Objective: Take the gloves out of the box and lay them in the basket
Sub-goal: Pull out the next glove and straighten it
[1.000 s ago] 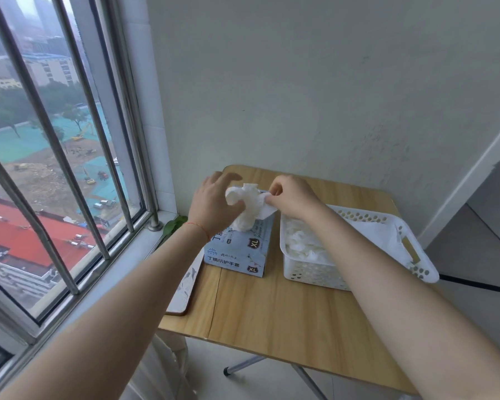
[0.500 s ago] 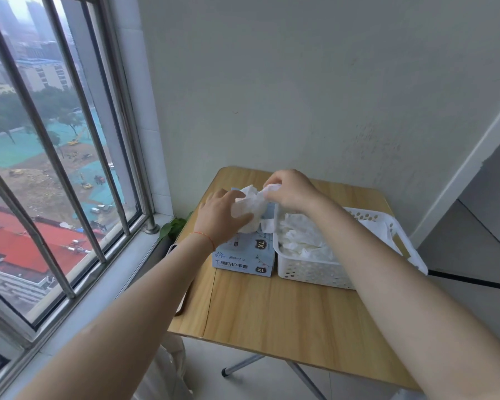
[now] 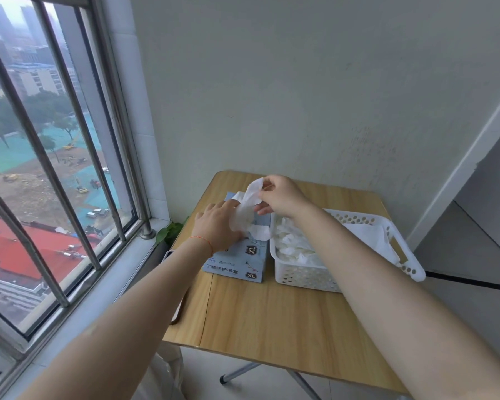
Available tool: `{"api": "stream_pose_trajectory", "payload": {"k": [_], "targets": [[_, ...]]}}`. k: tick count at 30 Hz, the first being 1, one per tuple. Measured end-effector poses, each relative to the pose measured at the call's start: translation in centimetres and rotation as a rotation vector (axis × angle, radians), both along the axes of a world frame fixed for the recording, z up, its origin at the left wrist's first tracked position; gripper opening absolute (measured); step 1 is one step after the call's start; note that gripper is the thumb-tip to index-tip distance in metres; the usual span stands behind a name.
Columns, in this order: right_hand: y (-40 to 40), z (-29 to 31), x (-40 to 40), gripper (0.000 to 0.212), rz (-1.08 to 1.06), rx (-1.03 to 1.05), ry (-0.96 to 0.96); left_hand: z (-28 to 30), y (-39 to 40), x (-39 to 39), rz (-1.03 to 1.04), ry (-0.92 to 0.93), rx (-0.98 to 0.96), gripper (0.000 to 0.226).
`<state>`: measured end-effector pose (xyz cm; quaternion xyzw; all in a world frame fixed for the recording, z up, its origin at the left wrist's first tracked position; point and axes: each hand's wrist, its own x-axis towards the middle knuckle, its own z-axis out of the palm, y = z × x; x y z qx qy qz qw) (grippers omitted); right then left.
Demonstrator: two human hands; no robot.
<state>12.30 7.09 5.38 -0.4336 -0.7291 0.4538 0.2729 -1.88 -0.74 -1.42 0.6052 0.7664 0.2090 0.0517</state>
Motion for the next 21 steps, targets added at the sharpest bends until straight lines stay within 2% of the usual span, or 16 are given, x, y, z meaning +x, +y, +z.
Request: {"api": "stream_pose_trajectory", "payload": {"k": [3,5,7,9,11,13,15,18,21], "targets": [[0.5,-0.3,-0.8,0.027,-0.005,-0.161,0.240,0.3,0.1,-1.4,0.007,0.014,-0.019,0.056],[0.7,-0.7,-1.3,0.033,0.007,-0.219,0.319,0.7,0.0,-1.9,-0.024,-0.057,-0.051,0.061],[0.8,-1.0,-2.0,0.037,0.025,-0.232,0.322,1.3,-0.1,-2.1,-0.060,-0.335,-0.010,0.059],[0.8,-1.3,-2.7,0.035,0.027,-0.226,0.316,1.9,0.0,-2.0,-0.031,-0.623,0.096,0.040],[0.9,-1.5,-3.0,0.026,-0.029,-0.134,0.253,2.5,0.5,-1.8,0.047,-0.693,0.138,0.023],[1.0,-1.6,-2.9,0.019,-0.089,0.060,0.087,2.6,1.0,-1.8,0.098,-0.698,0.125,0.024],[0.9,-1.6,-2.3,0.012,-0.062,0.199,-0.072,2.6,1.4,-1.9,0.126,-0.720,0.102,0.023],[0.6,-1.9,-2.1,0.027,0.030,0.234,-0.247,2.5,1.7,-1.7,0.128,-0.780,0.088,0.014],[0.5,-2.3,-2.3,0.017,0.028,0.252,-0.279,2.6,1.6,-1.2,0.119,-0.804,0.100,0.010]]}}
